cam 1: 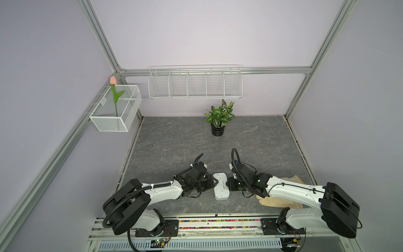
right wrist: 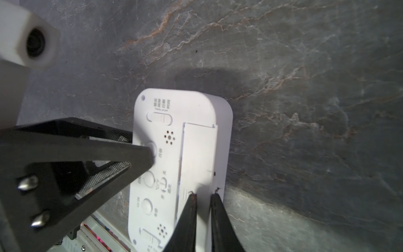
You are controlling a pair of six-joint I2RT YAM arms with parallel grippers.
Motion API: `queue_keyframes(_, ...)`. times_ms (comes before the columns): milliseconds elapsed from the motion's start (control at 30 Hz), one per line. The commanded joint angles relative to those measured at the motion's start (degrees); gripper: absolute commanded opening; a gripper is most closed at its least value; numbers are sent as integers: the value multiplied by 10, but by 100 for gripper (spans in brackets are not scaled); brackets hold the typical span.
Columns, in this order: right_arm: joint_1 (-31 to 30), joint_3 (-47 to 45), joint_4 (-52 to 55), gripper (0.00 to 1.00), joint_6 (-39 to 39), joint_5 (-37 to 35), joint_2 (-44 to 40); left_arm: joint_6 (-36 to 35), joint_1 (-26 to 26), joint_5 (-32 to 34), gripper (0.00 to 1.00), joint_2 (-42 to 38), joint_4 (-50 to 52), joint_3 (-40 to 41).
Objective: Insert the battery into the alarm
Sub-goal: Install the cover on the alarm.
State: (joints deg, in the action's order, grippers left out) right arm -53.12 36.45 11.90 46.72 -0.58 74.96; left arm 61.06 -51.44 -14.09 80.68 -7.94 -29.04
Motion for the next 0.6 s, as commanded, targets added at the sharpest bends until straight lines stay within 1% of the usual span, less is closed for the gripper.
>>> queue_keyframes(0,-6,0,13,17,19,6,13,6,-8,-1,42,12,4,4)
queue_keyframes(133,-10,1,5,17,19,7,22,6,-13,-3,42,18,-7,4)
queue_keyframes(167,-11,1,1,17,18,9,24,21,-14,-4,42,21,-12,5)
queue_keyframes(267,-14,5,-6,16,22,18,33,31,-19,-8,41,30,-29,5)
queue_keyframes(567,-26,12,-31,16,26,26,49,38,-28,-11,41,37,-48,5)
